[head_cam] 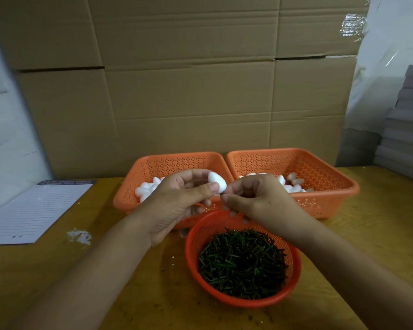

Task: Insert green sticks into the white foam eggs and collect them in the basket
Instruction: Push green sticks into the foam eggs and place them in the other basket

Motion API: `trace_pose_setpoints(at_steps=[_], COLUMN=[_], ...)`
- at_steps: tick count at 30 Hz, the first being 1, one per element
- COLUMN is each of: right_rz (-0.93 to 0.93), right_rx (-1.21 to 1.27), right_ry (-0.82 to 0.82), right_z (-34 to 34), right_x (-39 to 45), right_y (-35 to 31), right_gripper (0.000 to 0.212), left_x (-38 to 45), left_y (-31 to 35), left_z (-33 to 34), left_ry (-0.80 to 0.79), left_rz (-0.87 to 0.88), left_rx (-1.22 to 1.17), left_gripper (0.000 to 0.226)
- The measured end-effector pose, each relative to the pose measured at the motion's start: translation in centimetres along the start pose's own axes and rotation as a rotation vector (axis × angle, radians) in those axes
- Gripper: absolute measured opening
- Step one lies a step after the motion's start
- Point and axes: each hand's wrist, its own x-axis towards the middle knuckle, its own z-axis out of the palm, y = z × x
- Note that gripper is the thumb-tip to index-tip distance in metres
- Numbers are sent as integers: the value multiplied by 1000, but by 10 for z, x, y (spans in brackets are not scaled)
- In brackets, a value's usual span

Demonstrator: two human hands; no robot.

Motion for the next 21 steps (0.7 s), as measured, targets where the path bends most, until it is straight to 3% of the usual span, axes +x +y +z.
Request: trace_pose_setpoints(at_steps=[7,12,17,21], right_rz=[128,151,156,145], right_rx=[304,287,254,193], right_ry=[-7,80,131,142], right_z=[15,18,20,22], right_x=[-6,-6,-6,-7], right_y=[1,0,-3,-4], right_gripper=[15,17,17,11], left_x=[1,1,1,0], left_y=[-1,-1,-2,-2], left_z=[3,3,5,6], left_ry=[47,88,119,112], left_rz=[62,96,114,135], left_rx=[12,33,94,128], left_gripper=[55,36,50,41])
